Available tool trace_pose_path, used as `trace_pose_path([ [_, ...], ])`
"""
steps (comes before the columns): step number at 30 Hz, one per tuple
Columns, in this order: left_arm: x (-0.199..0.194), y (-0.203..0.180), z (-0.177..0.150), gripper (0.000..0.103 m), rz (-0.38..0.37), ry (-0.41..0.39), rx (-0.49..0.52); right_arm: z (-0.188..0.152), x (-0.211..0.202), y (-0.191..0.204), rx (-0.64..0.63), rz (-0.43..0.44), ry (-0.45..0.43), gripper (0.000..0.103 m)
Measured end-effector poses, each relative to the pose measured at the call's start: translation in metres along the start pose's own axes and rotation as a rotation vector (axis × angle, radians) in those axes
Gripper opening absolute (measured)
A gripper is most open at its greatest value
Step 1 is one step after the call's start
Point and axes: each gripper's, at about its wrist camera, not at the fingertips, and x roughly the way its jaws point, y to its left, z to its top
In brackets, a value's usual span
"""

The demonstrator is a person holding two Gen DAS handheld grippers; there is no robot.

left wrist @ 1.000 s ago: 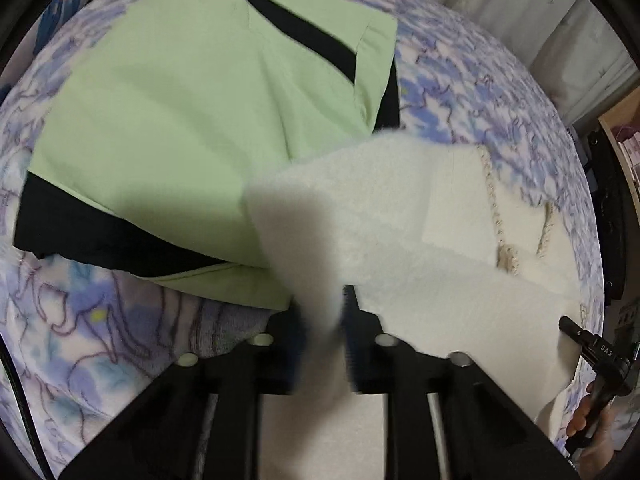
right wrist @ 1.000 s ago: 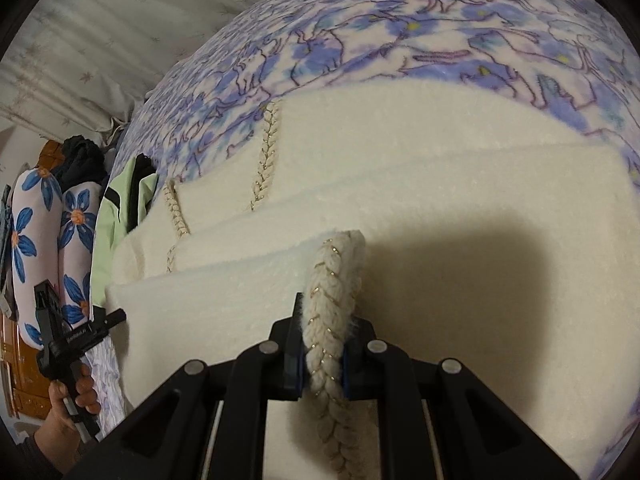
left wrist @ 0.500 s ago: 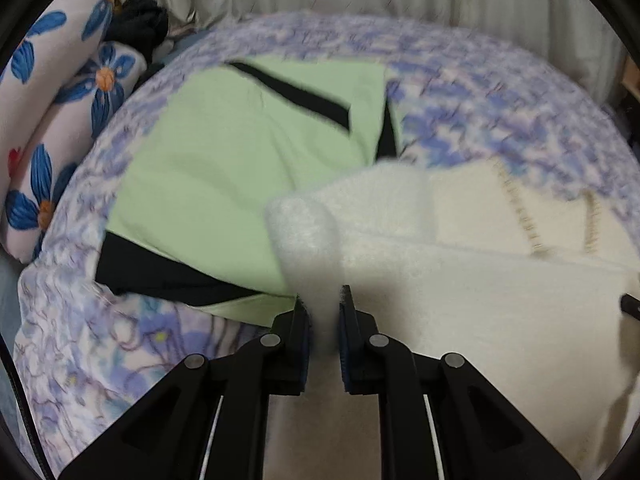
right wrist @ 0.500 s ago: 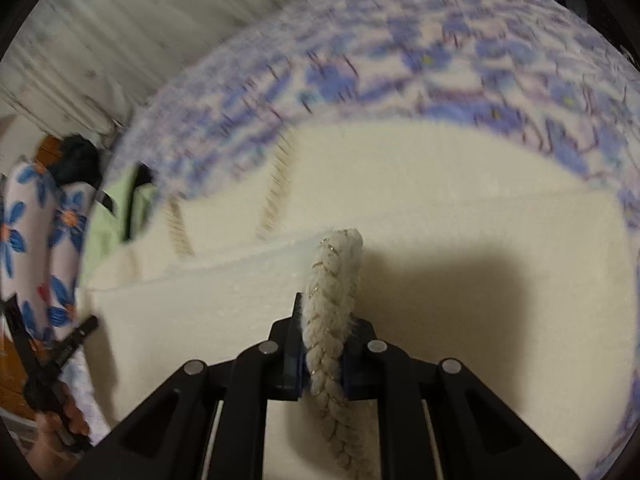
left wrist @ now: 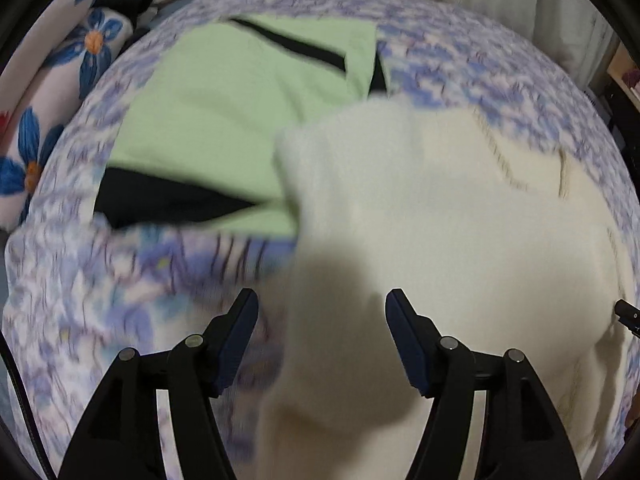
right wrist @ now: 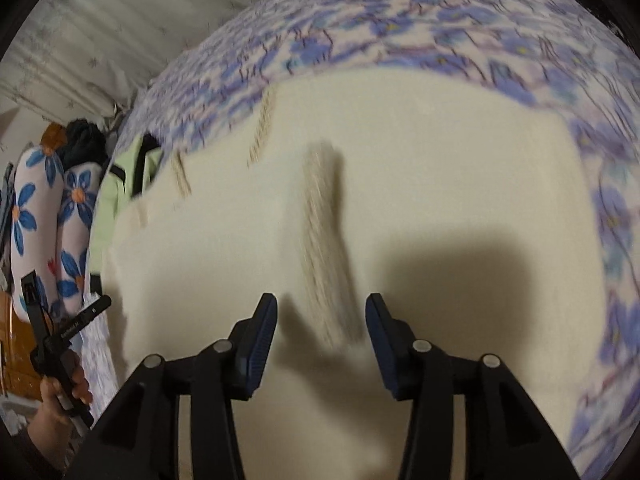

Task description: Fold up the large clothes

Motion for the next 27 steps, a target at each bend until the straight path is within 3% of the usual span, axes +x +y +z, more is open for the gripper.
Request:
trace_pose_path([
  [3, 0.012, 0.014, -0.022, 0.065, 0.008, 0.049, -0.086, -0.007, 0.002, -0.001, -0.003, 0.009, -0.036, 0.044],
  [4, 0.014, 0.018, -0.027, 0.062, -0.008, 0.056, -0.114, -0.007, 0.002, 0.000, -0.008, 0.010, -0.041, 0.028],
  [5, 0.016, 0.021, -0.032, 0.054, -0.032, 0.056, -0.138, -0.007, 0.003, 0.001, -0.013, 0.001, -0.040, 0.017],
  [6, 0.017, 0.020, -0.034, 0.030, -0.055, 0.056, -0.138, -0.006, 0.004, 0.001, -0.014, -0.009, -0.042, 0.016],
  [8, 0.010, 0.011, -0.035, 0.020, 0.002, 0.034, -0.088, -0.007, -0.002, 0.002, -0.004, -0.014, -0.062, 0.015],
  [16, 0.003, -0.010, -0.040, 0.025, 0.110, -0.001, 0.031, -0.015, -0.010, 0.013, -0.044, -0.137, -0.051, 0.020],
  [20, -0.034, -0.018, -0.041, 0.027, 0.194, -0.096, 0.061, -0.023, -0.041, 0.038, -0.144, -0.198, -0.139, 0.027],
  [23, -0.057, -0.028, -0.045, 0.027, 0.154, -0.156, 0.040, -0.032, -0.042, 0.058, -0.208, -0.146, -0.131, 0.028],
  [27, -0.050, -0.059, -0.054, 0.026, 0.044, -0.102, 0.034, -0.046, -0.014, 0.097, -0.284, -0.047, -0.070, 0.028],
])
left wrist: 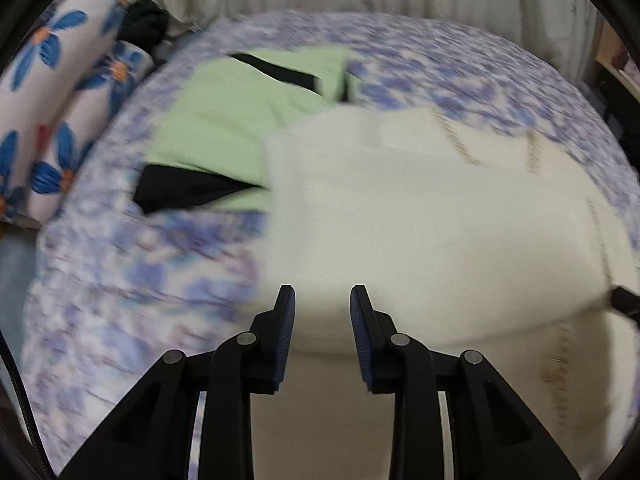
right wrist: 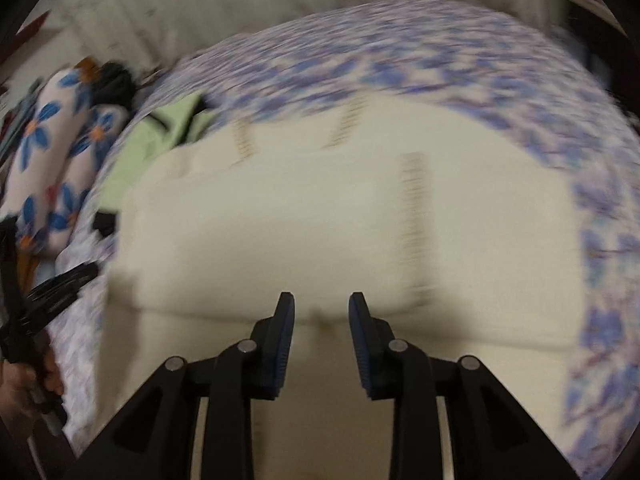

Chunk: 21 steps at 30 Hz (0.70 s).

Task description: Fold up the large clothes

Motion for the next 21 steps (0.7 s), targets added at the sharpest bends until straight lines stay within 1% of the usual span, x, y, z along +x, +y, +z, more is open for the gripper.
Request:
trace_pose_path([
  [2, 0.009, -0.017, -0.004, 0.025, -0.034, 0.036, -0.006, 0.001, 0.016, 0.025, -0.030, 0.047, 0.010, 0.028],
  [4, 0.016, -0.035, -0.006, 0.025, -0.075, 0.045, -0.016, 0.005, 0.034, 0.049, -0.056, 0.090, 0.011, 0.028],
  [6, 0.022, -0.047, -0.007, 0.025, -0.088, 0.045, -0.009, 0.005, 0.049, 0.060, -0.064, 0.098, 0.037, 0.028],
  [7, 0.028, -0.051, -0.008, 0.025, -0.082, 0.052, 0.003, 0.007, 0.060, 0.061, -0.060, 0.086, 0.057, 0.028],
  [8, 0.034, -0.053, -0.008, 0.025, -0.067, 0.062, 0.014, 0.008, 0.065, 0.059, -0.057, 0.079, 0.063, 0.025],
  [10, 0.045, -0.045, -0.007, 0.026, -0.028, 0.073, 0.022, 0.012, 0.065, 0.042, -0.041, 0.063, 0.056, 0.020],
  [11, 0.048, -0.038, -0.006, 0.026, -0.010, 0.070, 0.017, 0.014, 0.061, 0.032, -0.029, 0.041, 0.041, 0.014],
  [12, 0.050, -0.026, -0.004, 0.026, 0.022, 0.060, 0.004, 0.015, 0.056, 0.019, -0.017, 0.004, 0.025, 0.011],
  [14, 0.053, -0.006, -0.001, 0.030, 0.085, 0.055, -0.023, 0.015, 0.047, -0.008, 0.009, -0.136, 0.004, 0.011],
  [15, 0.055, 0.009, -0.001, 0.031, 0.098, 0.056, -0.050, 0.014, 0.042, -0.028, 0.041, -0.191, 0.002, 0.011],
  [16, 0.056, 0.019, -0.002, 0.031, 0.087, 0.061, -0.067, 0.012, 0.035, -0.054, 0.105, -0.173, -0.003, 0.011],
  [17, 0.056, 0.028, -0.002, 0.031, 0.083, 0.064, -0.080, 0.009, 0.028, -0.075, 0.169, -0.114, 0.000, 0.000],
  [18, 0.056, 0.032, -0.003, 0.031, 0.100, 0.062, -0.077, 0.008, 0.024, -0.085, 0.200, -0.101, 0.006, 0.000],
  [20, 0.056, 0.038, -0.004, 0.044, 0.148, 0.064, -0.068, 0.007, 0.016, -0.090, 0.204, -0.092, 0.005, 0.000],
  [21, 0.055, 0.041, -0.005, 0.051, 0.155, 0.063, -0.079, 0.007, 0.016, -0.087, 0.193, -0.099, 0.014, 0.000],
])
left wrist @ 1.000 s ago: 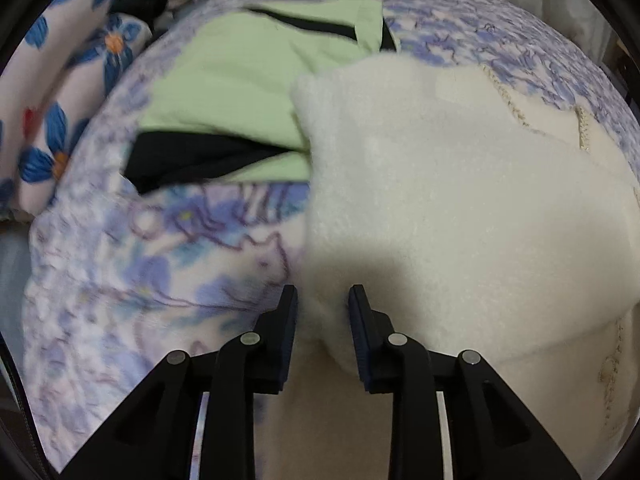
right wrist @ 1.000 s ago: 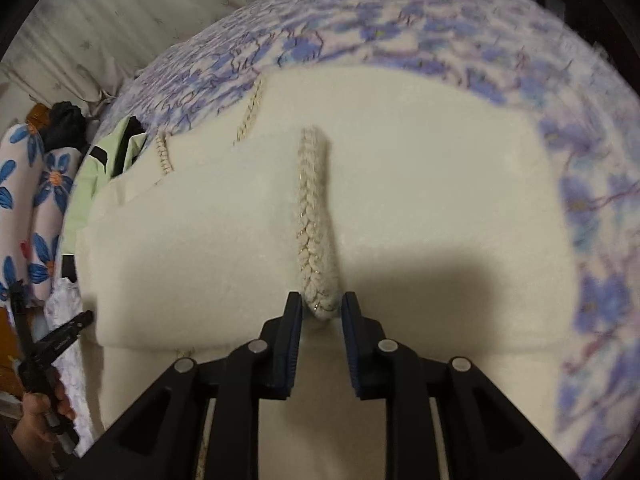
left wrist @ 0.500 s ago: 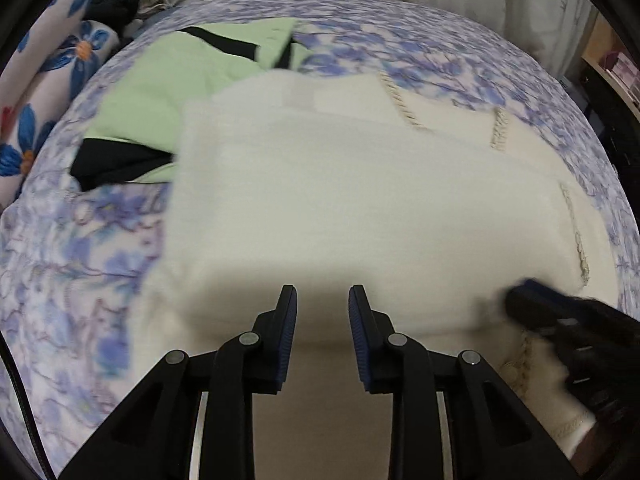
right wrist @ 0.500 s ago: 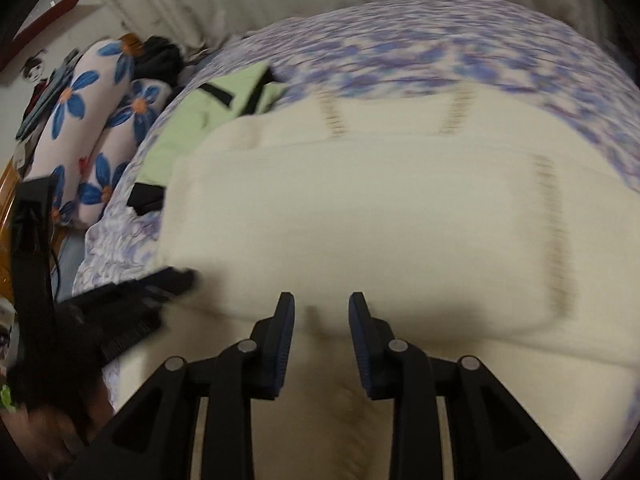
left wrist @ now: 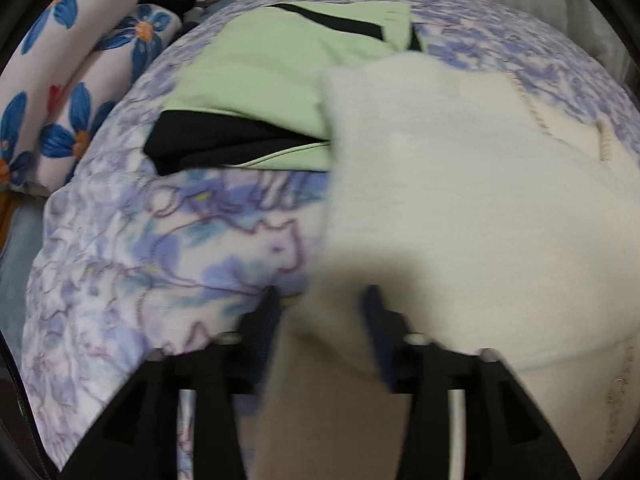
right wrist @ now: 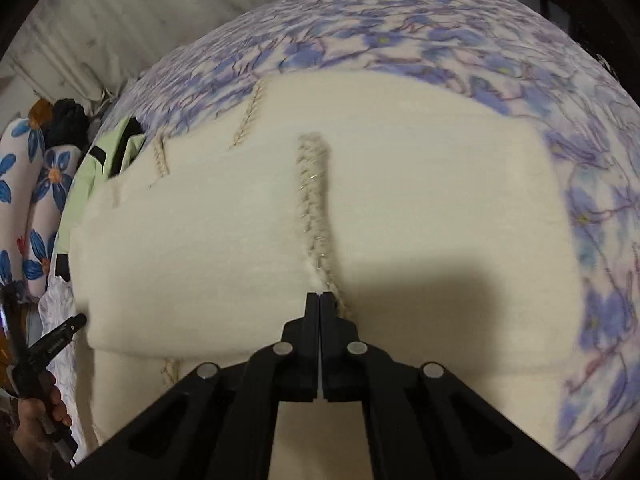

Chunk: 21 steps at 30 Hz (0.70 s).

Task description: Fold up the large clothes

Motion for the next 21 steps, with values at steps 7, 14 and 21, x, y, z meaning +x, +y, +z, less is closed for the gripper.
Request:
trace_pose_path([
  [7, -0.004, 0.009, 0.000, 0.051, 0.007, 0.038, -0.036, 0.001, 0.000, 0.016, -0.030, -0.047, 0.013, 0.003],
  [14, -0.033, 0.001, 0.004, 0.051, 0.013, 0.045, -0.056, 0.001, -0.024, 0.013, 0.006, -0.009, 0.046, 0.003],
  [21, -0.079, -0.014, 0.000, 0.051, -0.006, 0.045, -0.063, -0.006, -0.059, 0.012, 0.003, 0.029, 0.077, 0.003],
])
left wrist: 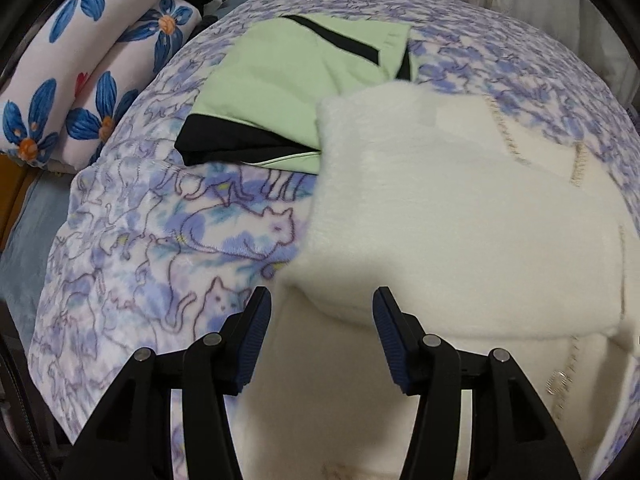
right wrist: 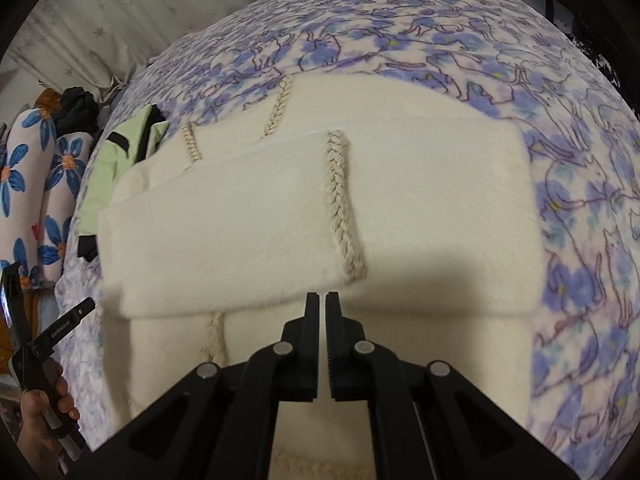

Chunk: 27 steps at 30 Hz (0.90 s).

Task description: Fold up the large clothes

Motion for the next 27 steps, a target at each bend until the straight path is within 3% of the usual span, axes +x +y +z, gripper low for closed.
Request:
trace_pose_path([
  [6, -0.053, -0.013, -0.016, 0.051, -0.004, -0.009, 0.013, -0.007, -0.034, 0.001, -0.013, 0.029, 0.022, 0.003],
  [14, -0.111, -0.015, -0.043, 0.051, -0.010, -0.012, -0.039, -0.017, -0.082, 0.010, -0.127, 0.056, 0.025, 0.004],
  [21, -0.141, -0.001, -0.073, 0.051, -0.070, -0.005, -0.030, -0.042, -0.097, 0.005, -0.177, 0.093, 0.063, 0.004],
  [25, -0.141, 0.015, -0.092, 0.051, -0.097, 0.040, -0.024, -0.066, -0.101, -0.002, -0.189, 0.109, 0.084, 0.022],
  [27, -0.138, 0.026, -0.102, 0.051, -0.125, 0.080, -0.028, -0.080, -0.099, -0.008, -0.176, 0.116, 0.119, 0.026],
])
